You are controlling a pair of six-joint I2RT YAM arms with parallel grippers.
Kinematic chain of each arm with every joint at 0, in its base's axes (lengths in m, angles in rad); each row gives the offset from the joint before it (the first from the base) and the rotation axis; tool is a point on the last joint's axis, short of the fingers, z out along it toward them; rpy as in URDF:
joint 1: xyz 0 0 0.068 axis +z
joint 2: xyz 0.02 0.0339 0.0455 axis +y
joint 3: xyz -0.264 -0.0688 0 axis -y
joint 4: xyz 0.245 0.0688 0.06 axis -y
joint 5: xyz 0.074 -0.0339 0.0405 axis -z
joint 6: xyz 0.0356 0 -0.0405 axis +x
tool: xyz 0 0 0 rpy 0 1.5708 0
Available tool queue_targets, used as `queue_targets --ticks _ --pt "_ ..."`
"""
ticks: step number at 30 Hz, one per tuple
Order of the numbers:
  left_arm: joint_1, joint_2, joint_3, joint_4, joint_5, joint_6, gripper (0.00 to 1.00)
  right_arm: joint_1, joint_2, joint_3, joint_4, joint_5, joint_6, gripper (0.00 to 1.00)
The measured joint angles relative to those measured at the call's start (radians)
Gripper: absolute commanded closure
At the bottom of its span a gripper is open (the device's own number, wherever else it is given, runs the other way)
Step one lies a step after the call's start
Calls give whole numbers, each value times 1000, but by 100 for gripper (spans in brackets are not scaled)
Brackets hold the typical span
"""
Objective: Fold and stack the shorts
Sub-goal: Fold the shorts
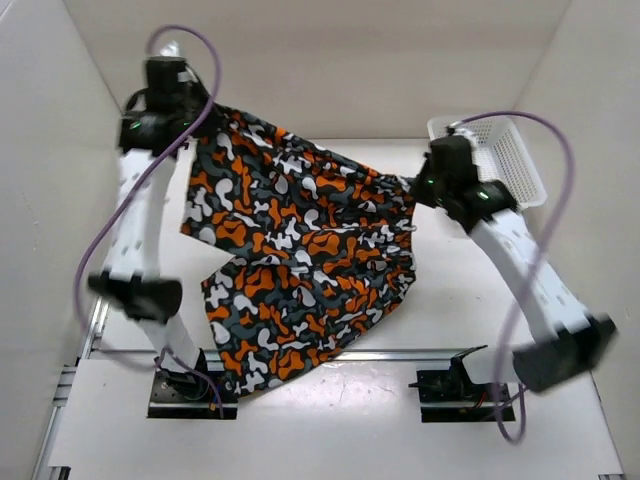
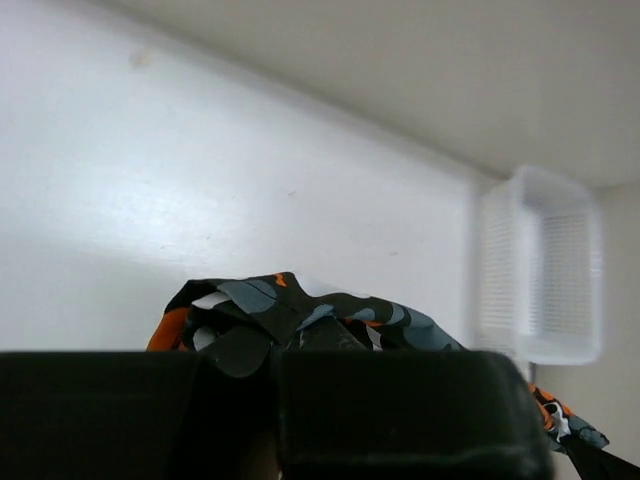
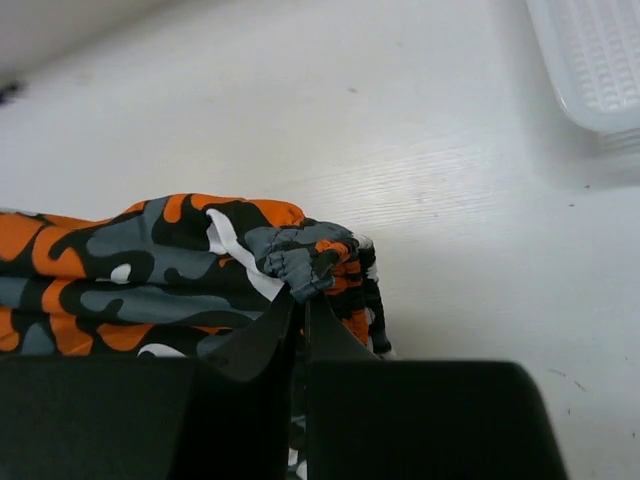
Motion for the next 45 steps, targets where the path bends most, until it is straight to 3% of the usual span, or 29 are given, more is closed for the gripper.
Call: queue_targets --ticks 4,9,12,16,19,23,28,32,39,45 --pt "39 288 8 8 34 1 90 -74 288 -36 117 -12 -5 100" --pt "70 601 161 -5 95 11 90 -127 621 98 161 -30 -19 100" --pt "93 685 199 -8 127 11 90 -150 765 207 171 -55 -23 100" --pt "108 676 200 -9 156 12 90 -166 814 271 164 -101 -25 100" --pt "103 584 114 13 159 30 90 -177 789 278 166 -120 -29 100" --pt "72 309 -178 31 151 45 90 -188 660 181 161 -138 -39 100" --pt "39 -103 -592 48 174 19 90 -191 402 -44 156 -166 -46 100" --pt "12 -341 -898 61 194 -23 90 -169 185 -268 132 -170 -41 100" --pt "-93 -463 -1278 72 195 -131 90 -123 -127 -598 27 -119 22 100" --pt "-185 -515 -1408 81 188 -216 90 -123 -200 -740 -6 -84 87 100"
